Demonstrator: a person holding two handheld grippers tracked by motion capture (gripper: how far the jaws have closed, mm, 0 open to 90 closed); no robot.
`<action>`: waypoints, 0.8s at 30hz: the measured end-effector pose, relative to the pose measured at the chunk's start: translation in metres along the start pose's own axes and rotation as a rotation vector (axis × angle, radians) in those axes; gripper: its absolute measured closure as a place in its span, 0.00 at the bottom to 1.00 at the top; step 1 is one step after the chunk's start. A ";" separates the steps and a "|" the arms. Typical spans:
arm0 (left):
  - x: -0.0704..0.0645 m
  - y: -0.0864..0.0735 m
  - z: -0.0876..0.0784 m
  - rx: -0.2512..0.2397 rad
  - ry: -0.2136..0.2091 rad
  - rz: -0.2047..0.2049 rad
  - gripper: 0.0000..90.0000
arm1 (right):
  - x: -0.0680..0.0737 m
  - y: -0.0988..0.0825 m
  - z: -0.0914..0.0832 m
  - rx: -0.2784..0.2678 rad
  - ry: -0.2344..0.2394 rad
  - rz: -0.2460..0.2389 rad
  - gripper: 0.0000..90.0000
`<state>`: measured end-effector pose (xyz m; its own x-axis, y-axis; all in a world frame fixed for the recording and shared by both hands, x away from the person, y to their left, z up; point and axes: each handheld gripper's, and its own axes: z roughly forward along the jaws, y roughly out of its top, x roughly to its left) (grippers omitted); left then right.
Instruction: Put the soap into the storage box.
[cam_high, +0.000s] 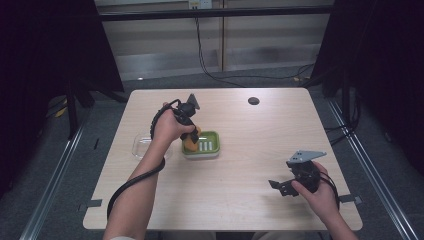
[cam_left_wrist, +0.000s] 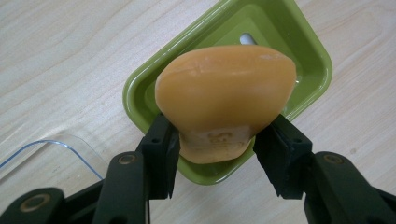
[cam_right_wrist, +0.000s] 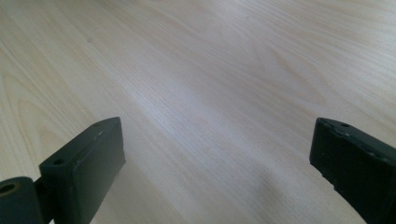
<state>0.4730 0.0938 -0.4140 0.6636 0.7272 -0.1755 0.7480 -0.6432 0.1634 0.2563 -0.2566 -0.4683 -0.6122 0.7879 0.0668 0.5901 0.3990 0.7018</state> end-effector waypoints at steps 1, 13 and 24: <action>0.000 0.000 0.000 0.002 0.009 0.004 0.56 | 0.000 0.000 0.000 -0.002 0.001 -0.004 0.03; 0.000 0.000 0.008 0.002 0.001 0.009 0.56 | 0.001 0.000 0.002 0.006 0.002 -0.002 0.03; -0.003 0.003 0.010 0.006 -0.004 0.032 0.56 | 0.000 0.000 0.002 0.004 0.004 -0.008 0.03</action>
<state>0.4733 0.0876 -0.4230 0.6869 0.7056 -0.1740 0.7268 -0.6672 0.1633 0.2571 -0.2554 -0.4698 -0.6195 0.7824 0.0640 0.5869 0.4075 0.6997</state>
